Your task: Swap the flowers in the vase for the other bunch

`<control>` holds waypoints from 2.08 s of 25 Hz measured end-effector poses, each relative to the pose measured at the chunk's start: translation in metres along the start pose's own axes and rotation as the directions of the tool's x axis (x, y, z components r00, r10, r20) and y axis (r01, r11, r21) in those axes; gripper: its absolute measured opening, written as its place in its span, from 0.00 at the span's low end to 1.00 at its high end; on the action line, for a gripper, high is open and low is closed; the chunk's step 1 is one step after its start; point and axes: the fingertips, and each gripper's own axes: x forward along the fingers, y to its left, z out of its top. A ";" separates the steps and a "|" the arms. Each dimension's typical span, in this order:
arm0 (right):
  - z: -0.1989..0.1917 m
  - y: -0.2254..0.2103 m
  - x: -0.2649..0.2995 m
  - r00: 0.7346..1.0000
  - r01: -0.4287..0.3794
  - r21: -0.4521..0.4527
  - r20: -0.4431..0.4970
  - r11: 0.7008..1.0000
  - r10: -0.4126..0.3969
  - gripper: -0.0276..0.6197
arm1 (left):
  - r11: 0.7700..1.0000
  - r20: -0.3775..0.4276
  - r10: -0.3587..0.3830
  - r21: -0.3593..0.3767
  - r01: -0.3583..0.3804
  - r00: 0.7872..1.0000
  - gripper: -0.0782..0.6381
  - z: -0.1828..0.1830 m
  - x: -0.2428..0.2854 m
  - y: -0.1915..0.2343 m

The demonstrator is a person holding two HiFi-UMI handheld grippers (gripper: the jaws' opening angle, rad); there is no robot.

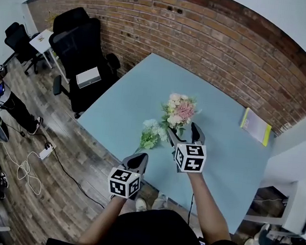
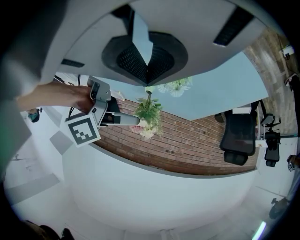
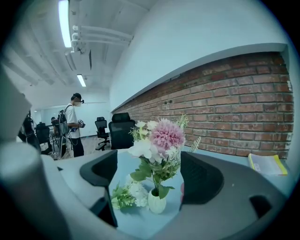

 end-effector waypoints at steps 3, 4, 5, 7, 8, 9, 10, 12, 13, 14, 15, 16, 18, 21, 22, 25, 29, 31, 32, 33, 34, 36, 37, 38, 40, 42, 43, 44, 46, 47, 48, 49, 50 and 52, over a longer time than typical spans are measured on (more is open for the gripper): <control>0.003 0.006 -0.006 1.000 -0.014 -0.003 0.004 1.000 0.014 0.71 | 1.000 0.008 -0.004 0.006 0.004 1.000 0.12 0.002 -0.005 -0.002; 0.004 0.008 -0.009 1.000 -0.012 -0.003 0.006 1.000 0.012 0.70 | 1.000 0.013 -0.003 0.010 0.003 1.000 0.12 0.004 -0.007 -0.002; 0.005 0.008 -0.012 1.000 -0.004 -0.002 0.010 1.000 0.004 0.69 | 1.000 0.018 -0.003 0.013 0.003 1.000 0.12 0.006 -0.010 -0.001; 0.008 0.008 -0.018 0.999 0.028 -0.002 0.024 1.000 -0.028 0.52 | 1.000 0.030 -0.001 0.019 0.001 1.000 0.12 0.010 -0.016 0.000; 0.009 0.009 -0.021 0.999 0.046 -0.003 0.030 0.999 -0.046 0.41 | 1.000 0.035 -0.001 0.022 0.000 0.999 0.12 0.011 -0.019 0.001; 0.009 0.009 -0.023 0.998 0.058 -0.004 0.032 0.998 -0.058 0.37 | 1.000 0.039 -0.001 0.024 0.000 0.999 0.12 0.013 -0.022 0.002; 0.009 0.011 -0.025 0.997 0.064 -0.005 0.031 0.998 -0.064 0.35 | 1.000 0.042 -0.001 0.026 0.000 0.999 0.12 0.013 -0.025 0.003; 0.007 0.015 -0.029 0.997 0.073 -0.005 0.032 0.997 -0.073 0.31 | 1.000 0.048 -0.003 0.032 0.001 0.999 0.12 0.013 -0.030 0.006; 0.006 0.017 -0.031 0.996 0.078 -0.003 0.033 0.997 -0.078 0.28 | 0.999 0.051 -0.002 0.033 0.001 0.999 0.12 0.013 -0.032 0.007; 0.005 0.018 -0.033 0.996 0.084 -0.002 0.033 0.996 -0.084 0.25 | 0.999 0.055 -0.002 0.033 0.000 0.998 0.12 0.012 -0.034 0.008; 0.003 0.020 -0.036 0.995 0.091 0.000 0.032 0.996 -0.091 0.22 | 0.999 0.059 -0.001 0.032 -0.001 0.998 0.12 0.012 -0.037 0.009; 0.002 0.021 -0.039 0.995 0.098 0.002 0.031 0.995 -0.098 0.19 | 1.000 0.062 -0.001 0.031 -0.001 0.998 0.12 0.012 -0.040 0.010; 0.002 0.024 -0.045 0.993 0.110 0.003 0.030 0.994 -0.110 0.11 | 0.999 0.069 -0.004 0.033 0.002 0.998 0.12 0.013 -0.043 0.011; -0.001 0.027 -0.053 0.993 0.113 0.004 0.025 0.994 -0.113 0.07 | 0.999 0.078 -0.012 0.035 0.009 0.997 0.12 0.015 -0.047 0.012; -0.002 0.028 -0.055 0.994 0.111 0.005 0.022 0.994 -0.112 0.06 | 0.999 0.082 -0.015 0.035 0.012 0.997 0.12 0.015 -0.048 0.012; -0.005 0.029 -0.062 0.994 0.105 0.006 0.022 0.994 -0.105 0.06 | 0.999 0.095 -0.026 0.043 0.022 0.995 0.12 0.017 -0.048 0.012; -0.007 0.032 -0.073 0.994 0.107 -0.007 0.033 0.994 -0.107 0.06 | 0.997 0.111 -0.040 0.066 0.033 0.993 0.12 0.021 -0.047 0.010; -0.004 0.032 -0.077 0.993 0.107 -0.010 0.047 0.994 -0.106 0.06 | 0.996 0.117 -0.047 0.076 0.038 0.992 0.12 0.024 -0.046 0.008; -0.001 0.033 -0.079 0.993 0.103 -0.008 0.055 0.995 -0.102 0.06 | 0.996 0.120 -0.050 0.080 0.040 0.992 0.12 0.026 -0.046 0.007; 0.002 0.035 -0.082 0.993 0.097 -0.004 0.063 0.995 -0.097 0.06 | 0.996 0.122 -0.053 0.084 0.043 0.991 0.12 0.028 -0.046 0.006; 0.004 0.036 -0.084 0.993 0.092 0.000 0.069 0.996 -0.092 0.06 | 0.995 0.124 -0.056 0.088 0.045 0.991 0.12 0.030 -0.046 0.005; 0.005 0.039 -0.090 0.993 0.087 0.006 0.077 0.996 -0.087 0.06 | 0.994 0.130 -0.061 0.095 0.049 0.990 0.12 0.034 -0.046 0.002; 0.006 0.040 -0.093 0.993 0.085 0.009 0.081 0.996 -0.086 0.06 | 0.994 0.136 -0.064 0.099 0.051 0.989 0.12 0.037 -0.045 0.000; 0.006 0.041 -0.095 0.993 0.082 0.012 0.085 0.997 -0.083 0.06 | 0.993 0.143 -0.066 0.106 0.051 0.988 0.12 0.040 -0.045 -0.002; 0.006 0.042 -0.100 0.993 0.075 0.014 0.090 0.997 -0.076 0.06 | 0.991 0.155 -0.069 0.124 0.050 0.985 0.12 0.047 -0.045 -0.008; 0.005 0.042 -0.106 0.994 0.063 0.016 0.091 0.998 -0.065 0.06 | 0.988 0.166 -0.070 0.144 0.046 0.984 0.12 0.052 -0.045 -0.015; 0.005 0.043 -0.110 0.994 0.050 0.020 0.096 0.999 -0.052 0.06 | 0.987 0.171 -0.070 0.152 0.044 0.983 0.12 0.054 -0.045 -0.019; 0.006 0.044 -0.114 0.994 0.032 0.026 0.106 0.999 -0.035 0.06 | 0.986 0.175 -0.069 0.159 0.041 0.982 0.12 0.057 -0.045 -0.023; 0.008 0.046 -0.124 0.991 -0.005 0.035 0.131 0.999 0.000 0.06 | 0.985 0.183 -0.069 0.169 0.037 0.981 0.12 0.060 -0.045 -0.032; 0.009 0.046 -0.129 0.990 -0.015 0.035 0.138 0.999 0.010 0.06 | 0.984 0.186 -0.069 0.174 0.037 0.980 0.12 0.061 -0.046 -0.037; 0.009 0.045 -0.134 0.990 -0.019 0.033 0.140 0.999 0.014 0.06 | 0.983 0.189 -0.070 0.179 0.036 0.980 0.12 0.062 -0.047 -0.042; 0.009 0.046 -0.138 0.990 -0.021 0.030 0.139 0.999 0.016 0.06 | 0.982 0.192 -0.070 0.184 0.034 0.979 0.12 0.063 -0.049 -0.046; 0.010 0.046 -0.142 0.990 -0.023 0.026 0.138 0.999 0.019 0.06 | 0.981 0.197 -0.069 0.189 0.031 0.978 0.12 0.064 -0.051 -0.050; 0.012 0.048 -0.150 0.990 -0.026 0.018 0.138 0.999 0.024 0.06 | 0.980 0.206 -0.066 0.197 0.024 0.976 0.12 0.066 -0.054 -0.056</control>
